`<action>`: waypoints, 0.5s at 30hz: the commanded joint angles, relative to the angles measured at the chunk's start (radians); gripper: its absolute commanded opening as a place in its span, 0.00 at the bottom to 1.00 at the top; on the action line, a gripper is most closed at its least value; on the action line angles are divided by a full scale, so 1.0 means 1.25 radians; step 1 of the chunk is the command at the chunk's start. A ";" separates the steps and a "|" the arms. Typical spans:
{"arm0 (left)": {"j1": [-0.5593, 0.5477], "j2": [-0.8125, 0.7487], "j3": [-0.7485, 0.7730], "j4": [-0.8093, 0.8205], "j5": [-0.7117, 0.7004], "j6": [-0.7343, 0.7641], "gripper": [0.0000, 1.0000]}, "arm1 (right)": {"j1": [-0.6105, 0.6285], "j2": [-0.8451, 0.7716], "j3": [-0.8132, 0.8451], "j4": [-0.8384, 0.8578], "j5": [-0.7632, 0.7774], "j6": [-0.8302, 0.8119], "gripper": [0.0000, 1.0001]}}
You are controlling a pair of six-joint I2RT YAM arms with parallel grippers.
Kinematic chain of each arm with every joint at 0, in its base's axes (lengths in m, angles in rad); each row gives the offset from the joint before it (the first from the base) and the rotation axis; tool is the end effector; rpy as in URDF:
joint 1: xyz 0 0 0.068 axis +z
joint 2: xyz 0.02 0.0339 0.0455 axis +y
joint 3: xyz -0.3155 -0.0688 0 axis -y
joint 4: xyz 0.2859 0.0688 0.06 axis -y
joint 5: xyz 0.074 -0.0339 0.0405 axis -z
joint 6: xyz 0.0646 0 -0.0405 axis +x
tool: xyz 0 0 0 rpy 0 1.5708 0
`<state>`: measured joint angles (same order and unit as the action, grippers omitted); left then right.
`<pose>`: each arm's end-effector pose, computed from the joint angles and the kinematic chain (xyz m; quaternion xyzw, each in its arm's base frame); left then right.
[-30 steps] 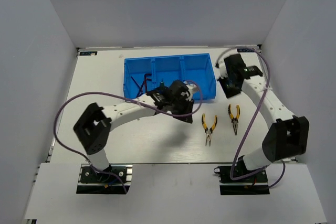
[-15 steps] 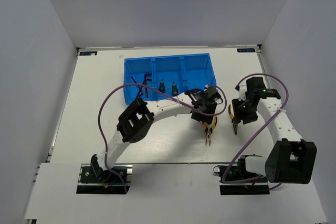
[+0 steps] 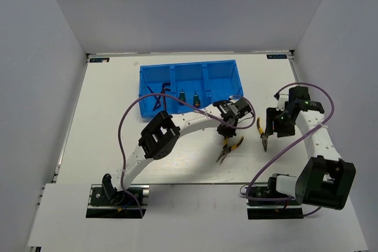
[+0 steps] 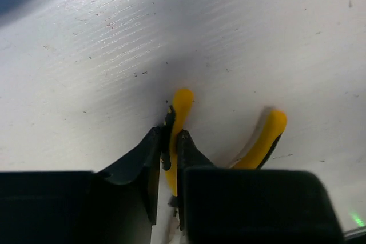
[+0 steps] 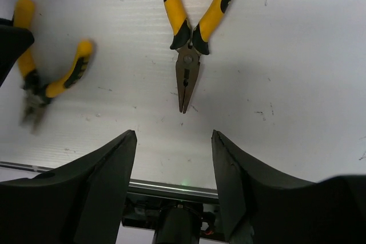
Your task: Sort the tools into containers
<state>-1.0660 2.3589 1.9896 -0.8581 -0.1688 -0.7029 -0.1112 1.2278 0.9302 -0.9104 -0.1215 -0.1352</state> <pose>0.2892 -0.5010 0.1591 0.1631 0.9683 -0.0791 0.1721 0.2531 -0.0204 0.2550 -0.0227 0.9816 0.0371 0.1860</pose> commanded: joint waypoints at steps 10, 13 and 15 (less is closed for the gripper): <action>-0.031 -0.083 -0.126 -0.054 -0.044 -0.016 0.00 | -0.045 0.192 0.047 0.128 -0.064 0.026 0.59; -0.031 -0.159 -0.101 -0.053 -0.077 -0.005 0.00 | -0.037 0.230 0.050 0.164 -0.049 0.024 0.58; -0.031 -0.181 -0.060 -0.072 -0.097 0.004 0.00 | -0.037 0.268 0.066 0.191 -0.020 0.037 0.58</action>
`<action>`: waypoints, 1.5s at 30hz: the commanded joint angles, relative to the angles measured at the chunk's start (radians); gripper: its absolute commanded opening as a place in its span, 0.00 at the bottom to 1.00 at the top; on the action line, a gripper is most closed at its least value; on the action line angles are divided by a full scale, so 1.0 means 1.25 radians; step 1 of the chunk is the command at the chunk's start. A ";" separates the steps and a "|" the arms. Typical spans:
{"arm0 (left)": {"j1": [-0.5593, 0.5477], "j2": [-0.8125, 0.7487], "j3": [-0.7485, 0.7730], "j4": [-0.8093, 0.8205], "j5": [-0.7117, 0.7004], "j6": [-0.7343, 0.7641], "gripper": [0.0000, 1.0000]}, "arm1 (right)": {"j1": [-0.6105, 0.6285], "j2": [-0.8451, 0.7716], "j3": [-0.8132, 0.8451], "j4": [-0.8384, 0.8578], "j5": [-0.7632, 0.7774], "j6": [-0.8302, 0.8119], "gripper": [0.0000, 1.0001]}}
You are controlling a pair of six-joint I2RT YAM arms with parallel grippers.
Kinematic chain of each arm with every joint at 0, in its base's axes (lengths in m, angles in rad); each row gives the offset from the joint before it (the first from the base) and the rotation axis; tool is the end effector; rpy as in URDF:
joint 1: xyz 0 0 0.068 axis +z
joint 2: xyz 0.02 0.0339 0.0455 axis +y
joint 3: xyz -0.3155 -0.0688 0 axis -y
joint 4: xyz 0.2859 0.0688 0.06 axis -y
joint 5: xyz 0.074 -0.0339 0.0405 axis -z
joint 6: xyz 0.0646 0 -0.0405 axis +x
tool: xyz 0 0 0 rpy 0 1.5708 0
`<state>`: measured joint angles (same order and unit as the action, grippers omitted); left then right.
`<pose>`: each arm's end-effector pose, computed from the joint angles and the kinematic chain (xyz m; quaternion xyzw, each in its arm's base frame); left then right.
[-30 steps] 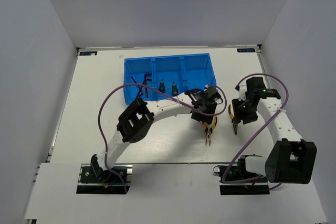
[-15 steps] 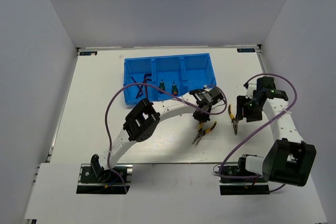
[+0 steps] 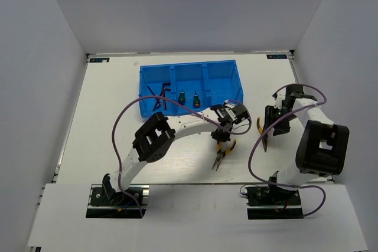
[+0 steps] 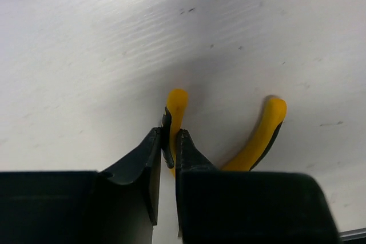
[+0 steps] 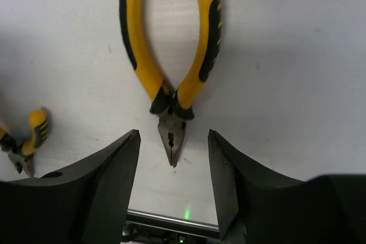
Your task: Sort the tools into containers
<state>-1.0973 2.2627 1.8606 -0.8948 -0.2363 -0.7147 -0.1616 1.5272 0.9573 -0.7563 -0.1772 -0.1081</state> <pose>0.2619 -0.4780 0.1681 0.1712 0.9688 -0.0347 0.1755 0.3104 -0.0391 0.1915 0.0157 0.9886 0.0707 0.1322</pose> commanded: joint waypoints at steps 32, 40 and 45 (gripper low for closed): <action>0.242 0.039 0.439 0.252 -0.153 0.164 0.00 | 0.022 0.104 0.098 0.047 -0.028 0.063 0.00; 0.250 0.124 0.459 0.340 -0.182 0.213 0.06 | 0.024 -0.099 0.120 0.007 -0.155 -0.018 0.00; 0.250 0.135 0.459 0.348 -0.167 0.213 0.40 | 0.024 -0.180 0.200 0.037 -0.215 -0.018 0.00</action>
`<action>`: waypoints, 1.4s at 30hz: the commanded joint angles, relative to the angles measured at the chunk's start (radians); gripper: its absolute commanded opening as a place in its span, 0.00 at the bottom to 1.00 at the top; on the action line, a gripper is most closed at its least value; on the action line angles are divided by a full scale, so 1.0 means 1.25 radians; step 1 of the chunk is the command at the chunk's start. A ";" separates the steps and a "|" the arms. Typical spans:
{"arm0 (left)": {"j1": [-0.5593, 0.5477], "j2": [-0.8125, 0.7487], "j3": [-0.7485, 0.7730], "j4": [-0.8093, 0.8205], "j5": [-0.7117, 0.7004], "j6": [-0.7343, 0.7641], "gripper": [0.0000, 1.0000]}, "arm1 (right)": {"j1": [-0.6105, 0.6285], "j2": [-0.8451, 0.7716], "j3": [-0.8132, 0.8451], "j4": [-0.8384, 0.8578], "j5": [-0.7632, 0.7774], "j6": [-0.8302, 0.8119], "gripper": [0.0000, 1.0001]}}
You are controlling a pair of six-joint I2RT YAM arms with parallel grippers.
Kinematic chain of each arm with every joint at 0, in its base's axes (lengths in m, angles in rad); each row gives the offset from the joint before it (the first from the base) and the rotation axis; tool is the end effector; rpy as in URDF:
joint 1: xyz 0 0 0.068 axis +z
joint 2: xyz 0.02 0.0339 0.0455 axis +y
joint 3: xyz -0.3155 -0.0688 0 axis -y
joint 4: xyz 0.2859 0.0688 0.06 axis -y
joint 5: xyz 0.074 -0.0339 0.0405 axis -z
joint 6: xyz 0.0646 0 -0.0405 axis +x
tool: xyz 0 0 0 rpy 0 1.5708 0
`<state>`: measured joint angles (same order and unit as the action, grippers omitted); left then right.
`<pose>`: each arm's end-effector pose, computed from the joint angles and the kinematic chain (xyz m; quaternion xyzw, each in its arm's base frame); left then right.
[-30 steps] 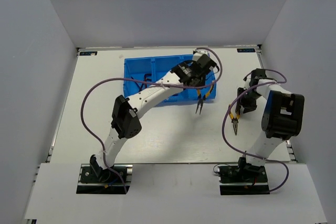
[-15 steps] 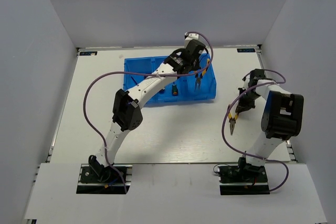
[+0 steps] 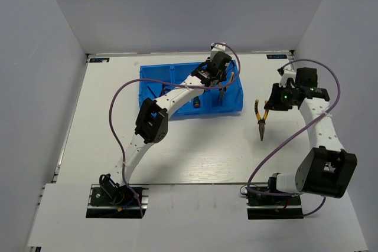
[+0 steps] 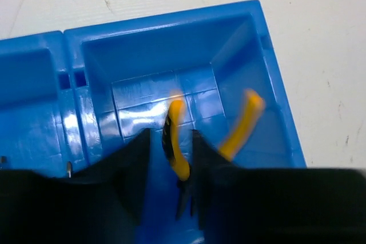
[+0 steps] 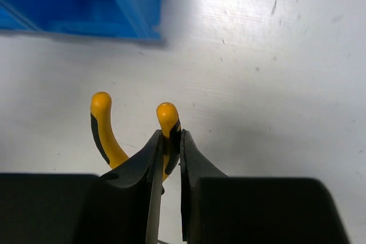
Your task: Sort the tools into containers
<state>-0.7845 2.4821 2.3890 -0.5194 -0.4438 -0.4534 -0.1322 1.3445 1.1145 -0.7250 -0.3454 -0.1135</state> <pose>0.4923 -0.4522 0.2639 0.0426 0.8705 -0.1018 0.4796 0.3192 -0.0204 0.3042 -0.0433 0.9392 0.1259 0.3164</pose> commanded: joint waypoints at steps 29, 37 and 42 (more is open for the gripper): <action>-0.018 -1.195 -1.016 -0.337 -0.054 -0.253 0.96 | 0.290 0.453 0.408 0.405 0.076 0.140 0.28; -0.018 -1.167 -1.079 -0.289 0.011 -0.223 1.00 | 0.286 0.380 0.434 0.287 0.020 0.114 0.71; -0.018 -1.152 -1.108 -0.186 0.057 -0.170 1.00 | 0.291 0.250 0.491 -0.007 0.028 0.011 0.90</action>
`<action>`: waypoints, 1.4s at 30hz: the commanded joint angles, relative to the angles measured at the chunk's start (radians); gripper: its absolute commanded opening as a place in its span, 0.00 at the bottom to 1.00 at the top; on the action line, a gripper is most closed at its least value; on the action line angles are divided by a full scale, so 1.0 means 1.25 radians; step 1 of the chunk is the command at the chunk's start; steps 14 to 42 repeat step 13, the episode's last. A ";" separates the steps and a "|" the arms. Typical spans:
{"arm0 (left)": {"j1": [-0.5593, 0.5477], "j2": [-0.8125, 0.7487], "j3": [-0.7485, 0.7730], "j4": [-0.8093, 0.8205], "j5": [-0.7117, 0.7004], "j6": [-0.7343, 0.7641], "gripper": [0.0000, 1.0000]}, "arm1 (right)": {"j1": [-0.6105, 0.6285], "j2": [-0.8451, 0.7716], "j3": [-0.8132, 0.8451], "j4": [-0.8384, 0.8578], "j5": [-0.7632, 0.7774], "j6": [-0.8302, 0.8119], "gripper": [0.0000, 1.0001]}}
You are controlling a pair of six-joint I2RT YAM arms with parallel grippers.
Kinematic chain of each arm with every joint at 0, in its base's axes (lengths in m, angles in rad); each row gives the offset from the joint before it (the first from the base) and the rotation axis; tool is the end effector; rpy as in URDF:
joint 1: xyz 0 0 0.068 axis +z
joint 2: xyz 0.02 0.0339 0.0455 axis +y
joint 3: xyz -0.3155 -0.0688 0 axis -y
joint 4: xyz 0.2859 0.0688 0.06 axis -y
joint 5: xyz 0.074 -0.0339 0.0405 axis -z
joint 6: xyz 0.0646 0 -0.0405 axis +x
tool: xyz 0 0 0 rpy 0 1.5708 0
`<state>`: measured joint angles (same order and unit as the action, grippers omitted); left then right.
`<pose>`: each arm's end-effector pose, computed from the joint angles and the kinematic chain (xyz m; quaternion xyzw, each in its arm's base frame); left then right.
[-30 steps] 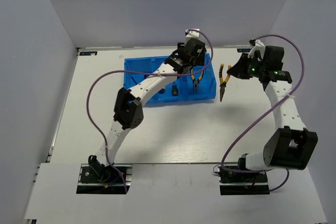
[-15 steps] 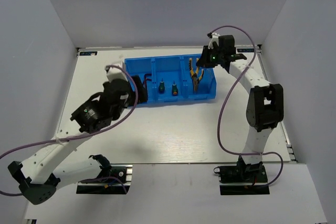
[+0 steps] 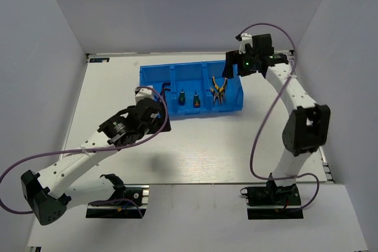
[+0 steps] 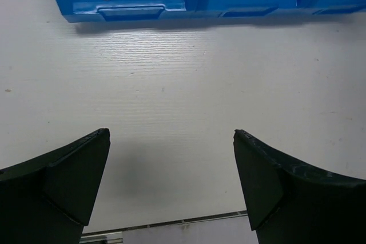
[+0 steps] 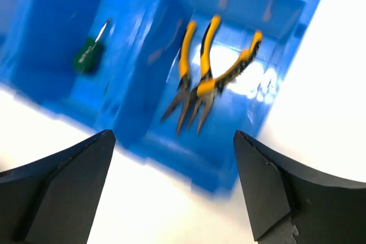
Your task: Sort the tools into containers
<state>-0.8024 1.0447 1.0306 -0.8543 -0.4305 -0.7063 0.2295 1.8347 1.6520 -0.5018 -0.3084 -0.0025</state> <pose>0.1820 -0.1495 0.3410 -0.0293 0.9198 -0.0840 0.3823 0.4818 0.1327 0.3394 -0.1687 0.8791 0.1858 0.4053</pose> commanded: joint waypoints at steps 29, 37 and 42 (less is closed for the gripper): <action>-0.004 -0.010 -0.072 0.205 0.098 0.083 1.00 | -0.004 -0.674 -0.499 -0.231 0.147 -0.100 0.90; -0.004 -0.010 -0.072 0.205 0.098 0.083 1.00 | -0.004 -0.674 -0.499 -0.231 0.147 -0.100 0.90; -0.004 -0.010 -0.072 0.205 0.098 0.083 1.00 | -0.004 -0.674 -0.499 -0.231 0.147 -0.100 0.90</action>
